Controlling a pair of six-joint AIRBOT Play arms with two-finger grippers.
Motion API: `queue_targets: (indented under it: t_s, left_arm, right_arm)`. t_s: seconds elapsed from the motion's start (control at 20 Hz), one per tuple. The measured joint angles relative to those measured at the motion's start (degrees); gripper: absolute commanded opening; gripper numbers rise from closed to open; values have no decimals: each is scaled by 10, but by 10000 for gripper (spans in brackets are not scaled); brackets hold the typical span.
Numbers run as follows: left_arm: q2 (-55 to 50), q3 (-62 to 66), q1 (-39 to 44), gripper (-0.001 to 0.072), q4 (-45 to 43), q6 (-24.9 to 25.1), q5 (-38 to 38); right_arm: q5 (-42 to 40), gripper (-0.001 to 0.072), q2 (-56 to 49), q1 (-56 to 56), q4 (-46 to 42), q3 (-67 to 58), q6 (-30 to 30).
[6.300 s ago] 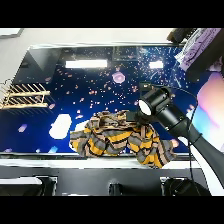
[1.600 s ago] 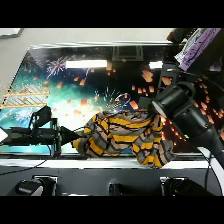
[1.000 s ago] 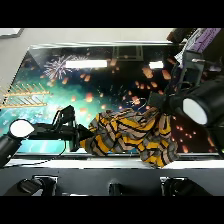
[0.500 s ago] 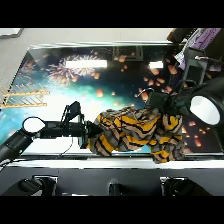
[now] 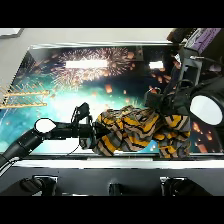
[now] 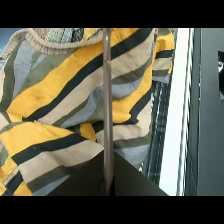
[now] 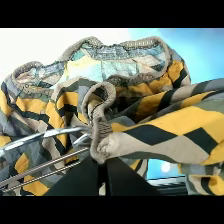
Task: Fold the clothes and pants, and hang the long-sleeved shirts on hangers.
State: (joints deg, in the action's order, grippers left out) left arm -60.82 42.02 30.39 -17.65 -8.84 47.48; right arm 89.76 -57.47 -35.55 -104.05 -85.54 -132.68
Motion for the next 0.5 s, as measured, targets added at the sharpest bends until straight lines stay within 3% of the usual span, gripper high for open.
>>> queue_targets:
  t_s: [0.15,0.45,0.5]
  left_arm:
    - [-4,0,8,18,27,15,-12]
    - [-6,0,12,18,59,35,-21]
    - [-6,0,12,18,63,38,-21]
  right_arm:
    - [0,73,0,0,4,0,2]
    - [1,416,0,0,4,0,6]
    - [2,432,0,0,4,0,6]
